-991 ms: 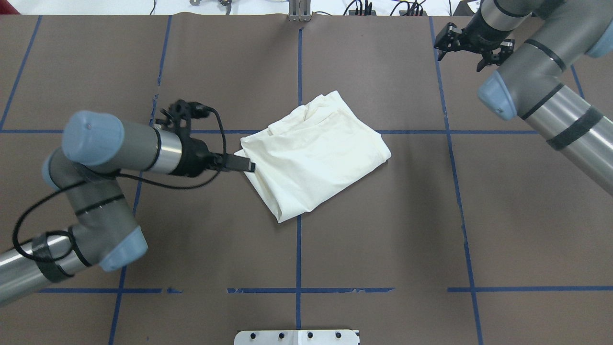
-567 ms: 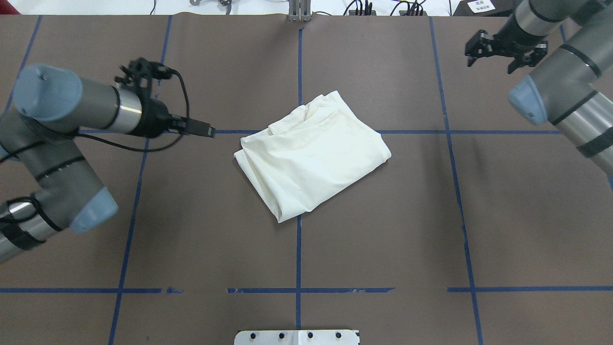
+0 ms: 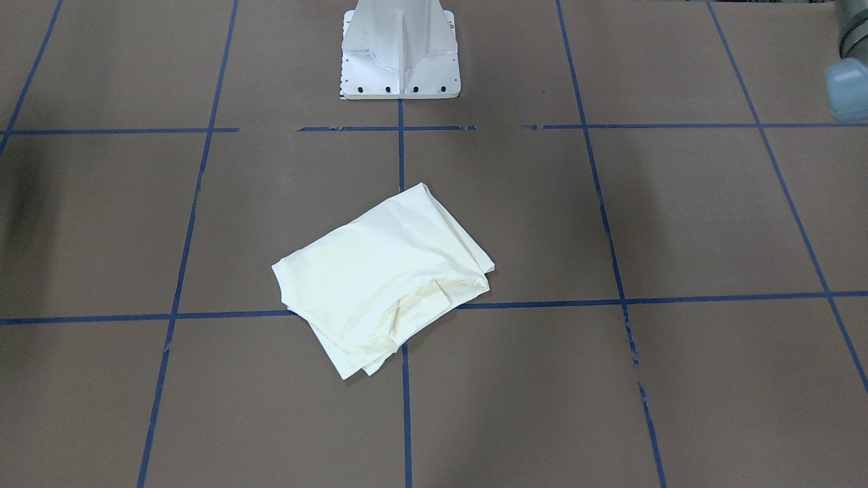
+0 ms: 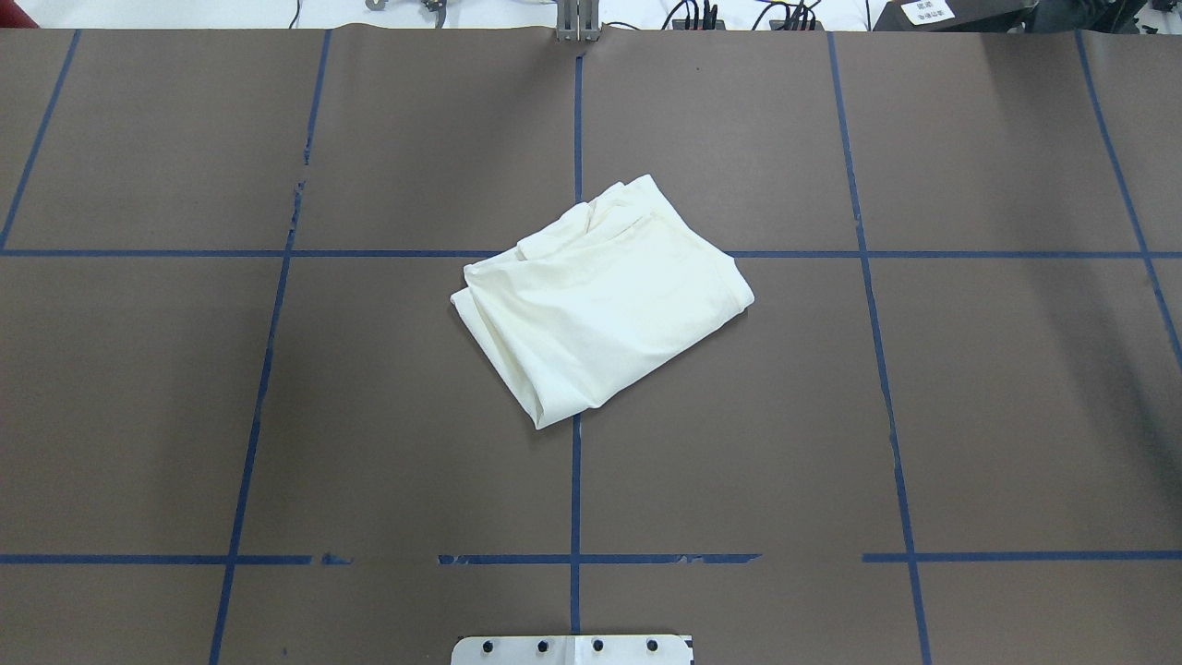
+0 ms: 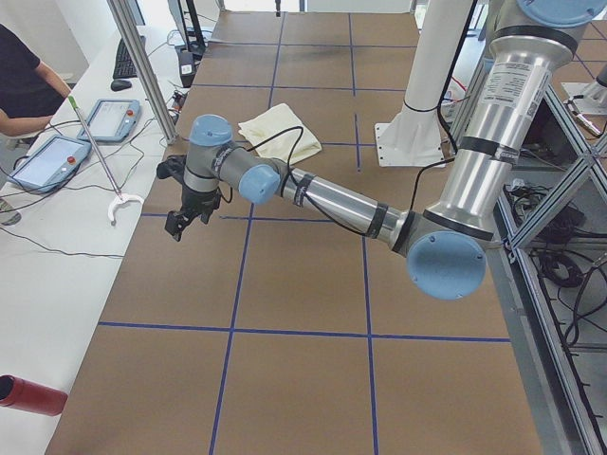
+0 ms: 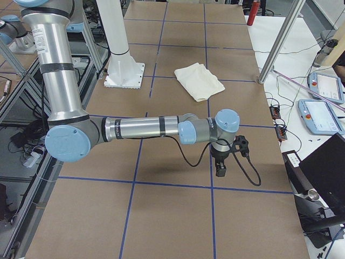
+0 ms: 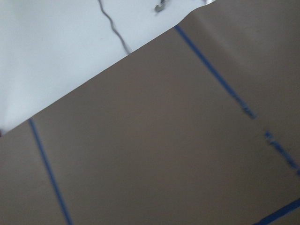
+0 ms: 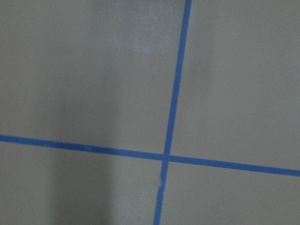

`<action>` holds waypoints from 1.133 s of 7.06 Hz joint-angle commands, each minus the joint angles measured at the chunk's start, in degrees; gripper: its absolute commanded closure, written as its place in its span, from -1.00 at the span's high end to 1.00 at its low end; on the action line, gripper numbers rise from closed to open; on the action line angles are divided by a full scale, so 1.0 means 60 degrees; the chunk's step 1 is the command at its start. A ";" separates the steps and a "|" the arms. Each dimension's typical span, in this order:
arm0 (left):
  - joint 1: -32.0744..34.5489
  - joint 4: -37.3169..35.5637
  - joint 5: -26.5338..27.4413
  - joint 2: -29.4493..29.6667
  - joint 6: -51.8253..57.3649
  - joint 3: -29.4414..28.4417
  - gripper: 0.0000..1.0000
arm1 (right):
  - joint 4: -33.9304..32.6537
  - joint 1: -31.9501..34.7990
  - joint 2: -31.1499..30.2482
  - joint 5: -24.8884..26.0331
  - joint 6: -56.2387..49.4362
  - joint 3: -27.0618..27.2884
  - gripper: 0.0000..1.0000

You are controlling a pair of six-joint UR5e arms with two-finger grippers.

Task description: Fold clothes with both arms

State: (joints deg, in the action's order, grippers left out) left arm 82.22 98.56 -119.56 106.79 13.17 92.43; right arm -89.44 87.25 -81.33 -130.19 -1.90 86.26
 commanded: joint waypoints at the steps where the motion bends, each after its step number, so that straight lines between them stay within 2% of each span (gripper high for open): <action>1: 0.1075 -0.0421 -0.2353 -0.1176 0.1688 -0.0376 1.00 | -0.1526 0.1128 -0.0155 -0.0548 -0.1966 0.0154 1.00; 2: 0.1063 0.0352 -0.2122 -0.1637 0.1484 -0.0899 1.00 | -0.1442 0.1131 -0.0287 -0.0625 -0.1896 0.0271 1.00; 3: 0.1048 0.0708 -0.2090 -0.1772 0.1482 -0.1310 1.00 | -0.1224 0.1131 -0.0535 -0.0625 -0.1837 0.0200 1.00; 4: 0.1077 0.0755 -0.1800 -0.1657 0.0641 -0.1488 1.00 | -0.1193 0.1131 -0.0537 -0.0712 -0.1213 0.0286 1.00; 5: 0.1092 0.0668 -0.1681 -0.1787 -0.0325 -0.1258 1.00 | -0.1163 0.1131 -0.0537 -0.0742 -0.0293 0.0447 1.00; 7: 0.1092 -0.0542 -0.1680 -0.1701 -0.0422 -0.1066 1.00 | -0.1192 0.1117 -0.0538 -0.0786 -0.0181 0.0565 1.00; 8: 0.1092 -0.0635 -0.1680 -0.1816 -0.0451 -0.0905 1.00 | -0.1192 0.1102 -0.0537 -0.0830 -0.0167 0.0536 1.00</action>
State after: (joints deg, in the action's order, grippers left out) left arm 88.76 96.81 -129.68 96.24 10.94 86.00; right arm -96.56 93.94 -84.56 -134.89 -3.31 89.49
